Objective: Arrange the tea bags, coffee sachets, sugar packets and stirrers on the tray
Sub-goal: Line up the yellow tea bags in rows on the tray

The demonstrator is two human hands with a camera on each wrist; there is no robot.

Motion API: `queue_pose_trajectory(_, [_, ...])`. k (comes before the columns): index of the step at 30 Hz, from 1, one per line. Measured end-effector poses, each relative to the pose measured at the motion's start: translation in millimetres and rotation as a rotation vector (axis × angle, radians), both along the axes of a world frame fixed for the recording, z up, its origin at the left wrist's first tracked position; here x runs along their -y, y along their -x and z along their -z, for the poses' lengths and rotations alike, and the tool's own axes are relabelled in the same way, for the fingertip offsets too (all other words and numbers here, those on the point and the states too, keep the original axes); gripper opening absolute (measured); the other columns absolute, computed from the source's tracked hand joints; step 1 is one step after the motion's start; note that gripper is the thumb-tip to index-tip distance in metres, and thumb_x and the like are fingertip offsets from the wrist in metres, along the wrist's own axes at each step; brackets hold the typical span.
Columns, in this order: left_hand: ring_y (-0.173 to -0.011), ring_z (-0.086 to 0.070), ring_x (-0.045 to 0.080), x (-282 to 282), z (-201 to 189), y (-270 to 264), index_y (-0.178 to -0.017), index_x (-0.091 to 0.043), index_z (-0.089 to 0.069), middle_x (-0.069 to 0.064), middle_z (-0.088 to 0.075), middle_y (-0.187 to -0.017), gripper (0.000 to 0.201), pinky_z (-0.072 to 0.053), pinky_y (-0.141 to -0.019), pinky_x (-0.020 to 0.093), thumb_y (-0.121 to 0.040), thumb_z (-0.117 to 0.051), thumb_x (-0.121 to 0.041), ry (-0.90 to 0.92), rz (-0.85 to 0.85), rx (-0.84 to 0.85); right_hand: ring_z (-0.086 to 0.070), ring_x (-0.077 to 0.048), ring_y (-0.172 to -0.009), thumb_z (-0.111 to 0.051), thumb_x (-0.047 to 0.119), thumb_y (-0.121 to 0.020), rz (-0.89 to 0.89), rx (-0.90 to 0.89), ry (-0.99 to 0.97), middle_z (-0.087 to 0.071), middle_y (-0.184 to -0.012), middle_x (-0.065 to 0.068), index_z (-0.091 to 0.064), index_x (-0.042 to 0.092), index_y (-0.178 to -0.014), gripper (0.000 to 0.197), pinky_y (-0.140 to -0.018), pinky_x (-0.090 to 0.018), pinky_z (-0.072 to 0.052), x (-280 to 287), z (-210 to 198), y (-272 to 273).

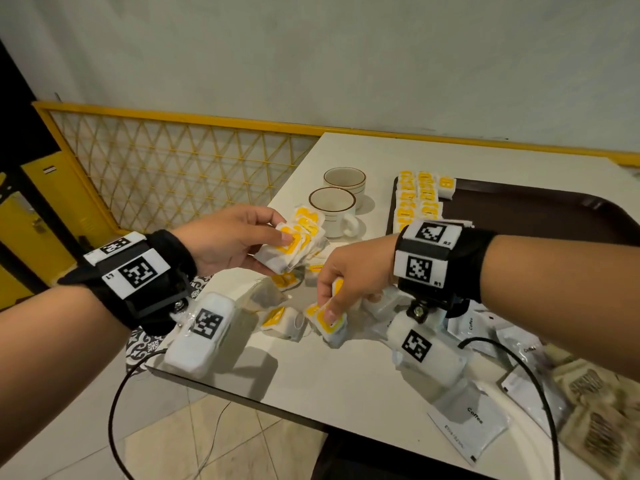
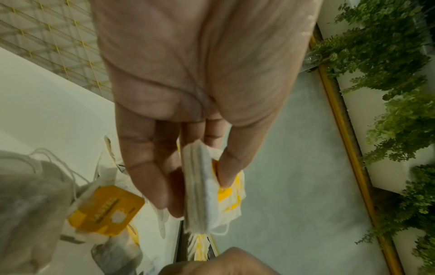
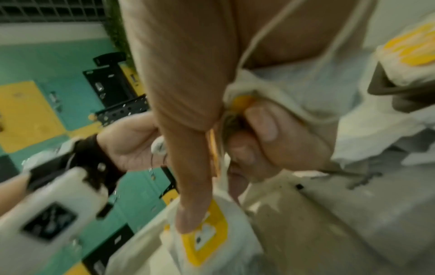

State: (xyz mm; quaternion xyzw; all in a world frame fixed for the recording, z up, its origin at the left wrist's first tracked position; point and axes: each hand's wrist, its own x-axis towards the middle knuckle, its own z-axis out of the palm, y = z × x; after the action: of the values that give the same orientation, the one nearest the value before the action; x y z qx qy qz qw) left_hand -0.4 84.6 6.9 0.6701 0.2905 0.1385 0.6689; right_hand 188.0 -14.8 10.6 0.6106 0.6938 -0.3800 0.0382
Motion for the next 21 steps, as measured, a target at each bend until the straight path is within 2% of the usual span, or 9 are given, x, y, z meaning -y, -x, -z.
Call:
queue_pose_trajectory(3, [-0.064, -0.066, 0.016, 0, 1, -1, -0.082, -0.013, -0.064, 0.009, -0.065, -0.083, 0.061, -0.056, -0.057, 0.028, -0.036, -0.095, -0.039, -0.004, 0.006, 0.002, -0.040, -0.008, -0.044, -0.071, 0.025, -0.085, 0.081, -0.134, 0.048, -0.049, -0.063, -0.001, -0.068, 0.017, -0.086, 0.008, -0.042, -0.019, -0.036, -5, -6, -1])
queue_pose_trajectory(7, [-0.064, -0.066, 0.015, 0, 1, -2, -0.078, -0.015, -0.065, 0.008, -0.065, -0.082, 0.057, -0.056, -0.056, 0.028, -0.036, -0.095, -0.039, -0.003, 0.008, 0.001, -0.044, -0.006, -0.038, -0.073, 0.028, -0.083, 0.036, -0.021, -0.021, -0.056, -0.068, -0.003, -0.068, 0.018, -0.094, 0.015, -0.041, -0.016, -0.038, -9, 5, 5])
queue_pose_trajectory(11, [-0.065, -0.065, 0.015, 0, 2, -2, -0.079, -0.015, -0.066, 0.008, -0.066, -0.083, 0.056, -0.056, -0.057, 0.028, -0.038, -0.095, -0.040, -0.007, 0.016, -0.008, -0.046, -0.011, -0.050, -0.075, 0.021, -0.081, 0.018, -0.069, 0.012, -0.060, -0.081, -0.010, -0.069, 0.010, -0.097, 0.020, -0.044, -0.014, -0.040, -8, 10, 6])
queue_pose_trajectory(14, [-0.065, -0.066, 0.015, 1, 2, -2, -0.079, -0.015, -0.065, 0.008, -0.066, -0.082, 0.058, -0.056, -0.056, 0.027, -0.036, -0.095, -0.040, -0.005, 0.012, -0.008, -0.051, -0.014, -0.057, -0.077, 0.019, -0.079, 0.034, -0.124, 0.010, -0.063, -0.083, -0.009, -0.069, 0.013, -0.093, 0.017, -0.049, -0.018, -0.043, -6, 14, 5])
queue_pose_trajectory(17, [-0.064, -0.066, 0.015, 2, 2, -3, -0.080, -0.014, -0.065, 0.007, -0.066, -0.081, 0.061, -0.056, -0.056, 0.028, -0.033, -0.095, -0.041, -0.007, 0.003, -0.009, -0.054, -0.019, -0.069, -0.079, 0.025, -0.076, 0.066, -0.126, -0.008, -0.065, -0.085, -0.001, -0.066, 0.020, -0.109, 0.035, -0.049, -0.021, -0.044, -5, 16, 3])
queue_pose_trajectory(19, [-0.064, -0.066, 0.015, 3, 2, -3, -0.080, -0.013, -0.065, 0.007, -0.066, -0.080, 0.062, -0.057, -0.056, 0.028, -0.034, -0.095, -0.041, -0.008, 0.007, -0.012, -0.055, -0.012, -0.069, -0.078, 0.034, -0.076, 0.025, -0.056, -0.032, -0.059, -0.080, 0.011, -0.063, 0.027, -0.117, 0.045, -0.053, -0.022, -0.044, -2, 14, 4])
queue_pose_trajectory(21, [-0.064, -0.066, 0.015, 4, 2, -3, -0.081, -0.013, -0.066, 0.007, -0.066, -0.081, 0.061, -0.057, -0.057, 0.028, -0.035, -0.095, -0.041, -0.012, 0.013, -0.019, -0.052, -0.004, -0.066, -0.079, 0.038, -0.073, -0.036, 0.015, -0.073, -0.051, -0.080, 0.014, -0.064, 0.031, -0.117, 0.047, -0.058, -0.020, -0.043, 0, 12, 7])
